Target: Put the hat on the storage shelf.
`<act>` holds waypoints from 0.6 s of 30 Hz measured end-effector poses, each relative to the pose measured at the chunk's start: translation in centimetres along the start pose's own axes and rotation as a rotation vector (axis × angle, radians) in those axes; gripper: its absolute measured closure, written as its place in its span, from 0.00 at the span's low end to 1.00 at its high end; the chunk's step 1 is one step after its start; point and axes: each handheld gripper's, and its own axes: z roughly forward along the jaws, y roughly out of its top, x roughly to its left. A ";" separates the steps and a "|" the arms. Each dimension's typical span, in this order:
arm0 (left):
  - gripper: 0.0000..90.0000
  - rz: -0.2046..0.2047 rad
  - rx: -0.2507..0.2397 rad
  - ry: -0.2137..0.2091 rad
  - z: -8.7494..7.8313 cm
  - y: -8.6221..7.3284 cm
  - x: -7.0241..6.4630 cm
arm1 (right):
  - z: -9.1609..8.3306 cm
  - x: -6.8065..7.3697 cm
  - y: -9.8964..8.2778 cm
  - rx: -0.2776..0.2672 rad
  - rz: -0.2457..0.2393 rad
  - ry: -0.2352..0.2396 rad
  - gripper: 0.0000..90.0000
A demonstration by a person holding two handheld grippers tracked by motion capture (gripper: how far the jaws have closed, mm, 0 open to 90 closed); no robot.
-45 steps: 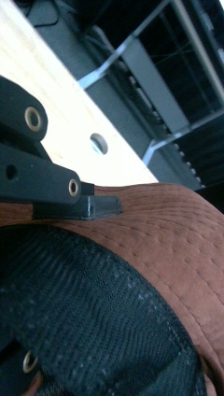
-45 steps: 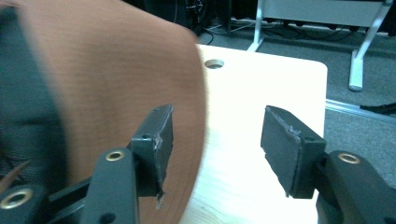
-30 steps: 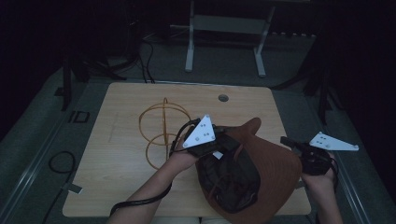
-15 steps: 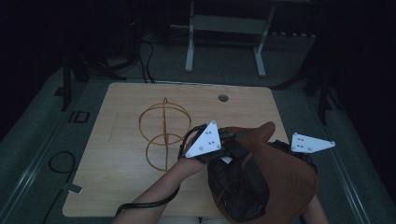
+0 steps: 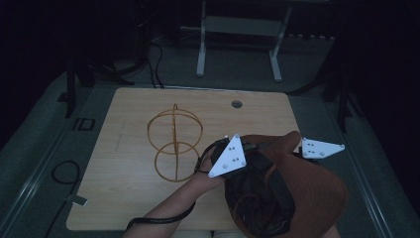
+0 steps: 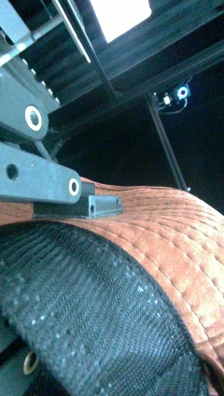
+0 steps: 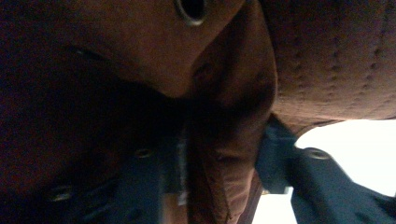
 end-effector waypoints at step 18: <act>0.60 -0.129 0.068 -0.030 -0.8 0.8 1.7 | -1.4 -0.3 0.3 -0.019 0.020 -0.018 0.97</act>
